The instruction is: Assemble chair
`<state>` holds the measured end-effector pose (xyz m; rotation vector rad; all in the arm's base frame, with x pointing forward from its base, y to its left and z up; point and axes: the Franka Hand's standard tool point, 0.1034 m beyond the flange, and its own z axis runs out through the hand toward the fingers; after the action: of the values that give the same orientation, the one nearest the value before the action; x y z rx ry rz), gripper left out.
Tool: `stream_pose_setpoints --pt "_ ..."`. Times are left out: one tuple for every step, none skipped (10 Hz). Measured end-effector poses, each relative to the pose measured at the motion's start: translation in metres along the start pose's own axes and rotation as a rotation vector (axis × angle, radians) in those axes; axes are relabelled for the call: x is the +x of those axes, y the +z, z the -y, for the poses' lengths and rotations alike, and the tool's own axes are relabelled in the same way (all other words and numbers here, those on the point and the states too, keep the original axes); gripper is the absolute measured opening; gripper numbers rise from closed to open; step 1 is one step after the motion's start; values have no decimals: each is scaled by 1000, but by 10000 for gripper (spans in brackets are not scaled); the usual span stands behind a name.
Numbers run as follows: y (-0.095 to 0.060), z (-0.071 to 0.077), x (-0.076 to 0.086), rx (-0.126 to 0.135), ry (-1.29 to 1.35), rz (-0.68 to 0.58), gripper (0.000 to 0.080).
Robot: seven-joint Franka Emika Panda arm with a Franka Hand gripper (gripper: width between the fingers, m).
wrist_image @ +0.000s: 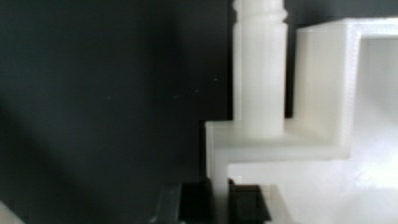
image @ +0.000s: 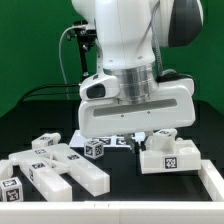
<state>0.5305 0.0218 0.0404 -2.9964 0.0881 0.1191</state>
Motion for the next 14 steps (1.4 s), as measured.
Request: stream_pose_setpoints --pt "1 2 23 8 -2 5 26" --pt "1 7 52 10 -18 -25 26" --pt "1 11 66 14 -19 -40 26" --pt "2 10 64 15 -18 -39 26" --pt "3 10 64 15 -18 -37 26" --pt "3 10 64 15 -18 -37 26" --pt "5 10 64 15 -18 -36 26" --pt "10 12 68 13 -23 -36 26" --pt "13 11 73 6 -35 -41 26" --pt "16 11 77 0 -42 -54 26" --pt "16 12 83 1 -42 -53 26" --pt "15 12 87 1 -44 -55 26" --pt "16 12 88 5 -55 -32 26" --pt "16 11 89 7 -59 -19 26"
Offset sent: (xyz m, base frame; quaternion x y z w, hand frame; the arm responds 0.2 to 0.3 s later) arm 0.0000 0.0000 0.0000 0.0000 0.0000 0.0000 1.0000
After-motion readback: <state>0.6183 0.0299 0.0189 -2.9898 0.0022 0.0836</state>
